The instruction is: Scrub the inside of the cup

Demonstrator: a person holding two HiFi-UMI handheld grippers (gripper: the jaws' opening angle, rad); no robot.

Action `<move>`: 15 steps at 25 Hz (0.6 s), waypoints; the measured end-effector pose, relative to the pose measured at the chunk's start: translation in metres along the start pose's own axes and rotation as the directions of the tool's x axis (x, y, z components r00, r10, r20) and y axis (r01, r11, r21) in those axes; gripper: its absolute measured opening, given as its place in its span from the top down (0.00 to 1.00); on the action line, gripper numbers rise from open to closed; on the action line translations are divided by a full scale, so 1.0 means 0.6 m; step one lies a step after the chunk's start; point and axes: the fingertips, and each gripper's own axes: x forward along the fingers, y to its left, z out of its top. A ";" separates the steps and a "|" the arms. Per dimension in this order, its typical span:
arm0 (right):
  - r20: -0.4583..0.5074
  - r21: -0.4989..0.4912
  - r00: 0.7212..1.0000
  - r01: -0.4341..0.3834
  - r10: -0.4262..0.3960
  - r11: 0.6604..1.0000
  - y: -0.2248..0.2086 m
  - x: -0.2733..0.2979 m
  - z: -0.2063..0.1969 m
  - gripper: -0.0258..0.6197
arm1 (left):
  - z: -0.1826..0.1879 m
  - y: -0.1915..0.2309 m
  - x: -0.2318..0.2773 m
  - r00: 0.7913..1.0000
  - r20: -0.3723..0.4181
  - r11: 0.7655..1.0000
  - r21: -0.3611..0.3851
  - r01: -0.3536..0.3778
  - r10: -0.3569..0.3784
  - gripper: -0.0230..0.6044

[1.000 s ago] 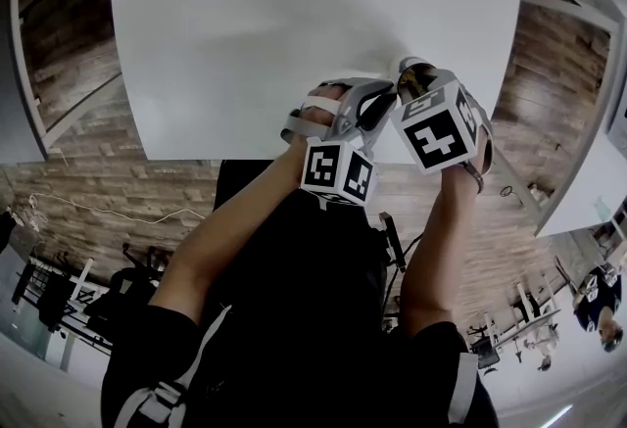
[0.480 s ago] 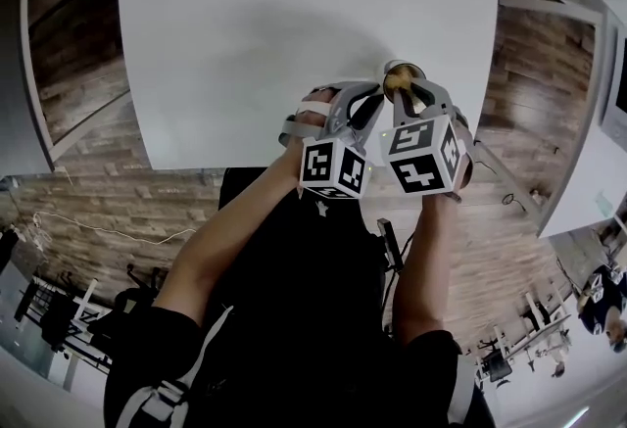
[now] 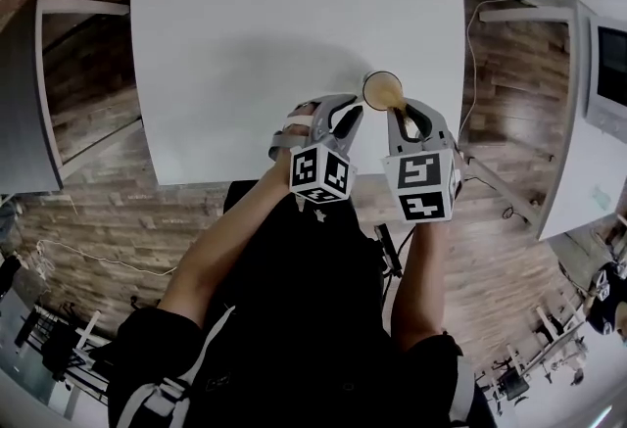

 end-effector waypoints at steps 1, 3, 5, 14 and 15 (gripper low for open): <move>0.034 0.022 0.999 0.007 -0.008 1.000 -0.003 -0.012 0.003 0.91 | 0.007 0.001 -0.007 1.000 0.006 1.000 0.008 -0.006 0.006 0.83; 0.127 0.087 0.992 0.011 -0.022 0.996 -0.008 -0.043 0.015 0.91 | 0.028 0.005 -0.027 0.999 0.033 0.999 0.027 -0.024 0.023 0.83; 0.243 0.163 0.969 -0.005 -0.035 0.987 -0.010 -0.076 0.031 0.91 | 0.055 0.012 -0.054 0.996 0.072 0.998 0.036 -0.046 0.044 0.83; 0.637 0.374 0.741 -0.056 -0.213 0.926 -0.026 -0.233 0.055 0.91 | 0.195 0.066 -0.230 0.915 0.375 0.984 -0.151 -0.095 0.146 0.90; 0.658 0.377 0.719 -0.057 -0.224 0.925 -0.024 -0.248 0.057 0.91 | 0.204 0.069 -0.249 0.900 0.406 0.982 -0.162 -0.097 0.156 0.93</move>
